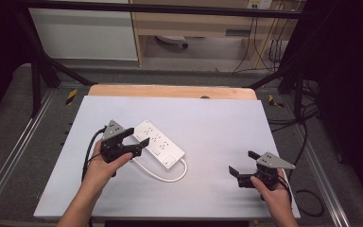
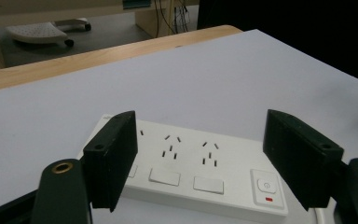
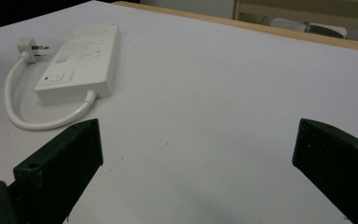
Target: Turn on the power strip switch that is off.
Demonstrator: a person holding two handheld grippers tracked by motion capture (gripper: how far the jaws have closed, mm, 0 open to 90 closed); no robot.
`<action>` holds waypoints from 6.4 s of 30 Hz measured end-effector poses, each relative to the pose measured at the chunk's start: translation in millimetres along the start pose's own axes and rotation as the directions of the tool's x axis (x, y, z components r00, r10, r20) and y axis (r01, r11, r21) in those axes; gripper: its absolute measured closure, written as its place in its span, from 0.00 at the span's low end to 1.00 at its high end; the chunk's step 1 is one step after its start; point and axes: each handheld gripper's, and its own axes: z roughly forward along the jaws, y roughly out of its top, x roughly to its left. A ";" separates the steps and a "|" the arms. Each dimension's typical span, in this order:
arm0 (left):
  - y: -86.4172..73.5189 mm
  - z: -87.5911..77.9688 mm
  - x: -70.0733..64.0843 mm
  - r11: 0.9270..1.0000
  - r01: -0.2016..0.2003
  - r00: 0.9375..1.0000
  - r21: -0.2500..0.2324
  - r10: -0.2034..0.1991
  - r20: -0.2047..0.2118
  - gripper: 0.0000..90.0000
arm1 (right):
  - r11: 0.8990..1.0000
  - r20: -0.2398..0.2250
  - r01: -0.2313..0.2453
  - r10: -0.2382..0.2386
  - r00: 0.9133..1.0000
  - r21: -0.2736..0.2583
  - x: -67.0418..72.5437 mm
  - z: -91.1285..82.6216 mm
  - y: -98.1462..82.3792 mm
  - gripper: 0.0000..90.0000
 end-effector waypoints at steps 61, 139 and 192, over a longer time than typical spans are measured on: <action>-38.1 60.2 -15.7 0.987 -0.028 0.999 0.156 0.021 0.049 1.00 | 1.000 -0.006 0.003 -0.003 1.000 0.018 0.4 2.2 -0.6 0.03; -46.8 70.3 -22.2 0.975 -0.088 0.996 0.204 0.079 0.052 1.00 | 1.000 -0.005 0.008 -0.008 1.000 0.019 0.9 2.0 -0.5 0.03; -48.5 73.4 -35.9 0.964 -0.156 0.988 0.213 0.152 0.038 1.00 | 1.000 -0.005 0.004 -0.004 1.000 0.014 0.8 0.2 -0.1 0.02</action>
